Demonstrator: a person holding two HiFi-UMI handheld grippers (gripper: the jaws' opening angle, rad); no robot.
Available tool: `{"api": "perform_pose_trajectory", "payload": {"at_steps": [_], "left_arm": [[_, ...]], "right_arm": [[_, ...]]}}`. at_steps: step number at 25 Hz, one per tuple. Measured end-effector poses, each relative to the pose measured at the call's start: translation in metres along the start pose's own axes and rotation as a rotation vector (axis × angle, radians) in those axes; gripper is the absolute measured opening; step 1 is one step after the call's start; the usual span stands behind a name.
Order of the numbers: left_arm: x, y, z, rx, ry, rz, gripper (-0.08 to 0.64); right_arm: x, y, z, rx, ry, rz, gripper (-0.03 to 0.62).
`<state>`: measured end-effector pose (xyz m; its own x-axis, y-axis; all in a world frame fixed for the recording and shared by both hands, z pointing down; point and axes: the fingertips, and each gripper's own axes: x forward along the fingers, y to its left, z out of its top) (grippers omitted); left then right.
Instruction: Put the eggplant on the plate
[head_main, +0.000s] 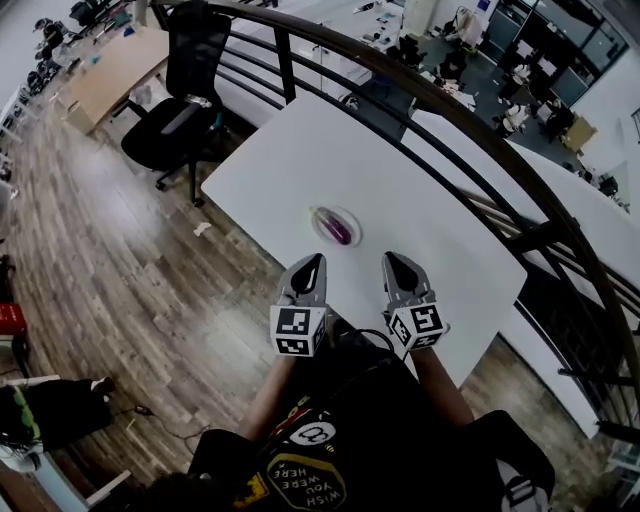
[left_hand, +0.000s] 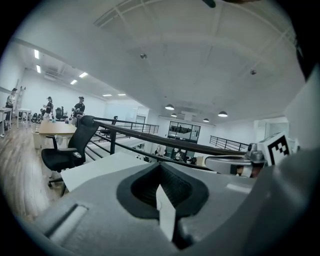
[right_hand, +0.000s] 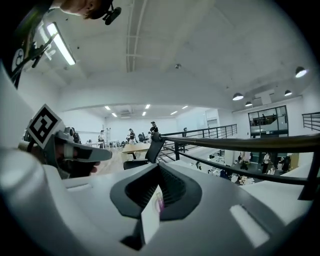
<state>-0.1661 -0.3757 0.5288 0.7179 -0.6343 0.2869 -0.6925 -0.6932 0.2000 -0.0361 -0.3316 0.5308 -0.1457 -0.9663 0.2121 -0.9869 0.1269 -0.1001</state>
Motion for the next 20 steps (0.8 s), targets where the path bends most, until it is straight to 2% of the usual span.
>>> {"api": "perform_pose_trajectory", "payload": {"at_steps": [6, 10, 20], "left_arm": [[-0.006, -0.025, -0.005, 0.035, 0.031, -0.06, 0.005], [-0.006, -0.03, -0.006, 0.031, 0.038, -0.049, 0.005], [-0.017, -0.027, -0.013, 0.026, 0.024, -0.039, 0.005]], "right_arm": [[-0.027, 0.01, -0.001, 0.075, 0.029, -0.015, -0.002], [-0.037, 0.008, 0.004, 0.062, -0.008, 0.011, -0.002], [-0.034, 0.012, -0.005, 0.081, -0.003, 0.025, -0.002]]}}
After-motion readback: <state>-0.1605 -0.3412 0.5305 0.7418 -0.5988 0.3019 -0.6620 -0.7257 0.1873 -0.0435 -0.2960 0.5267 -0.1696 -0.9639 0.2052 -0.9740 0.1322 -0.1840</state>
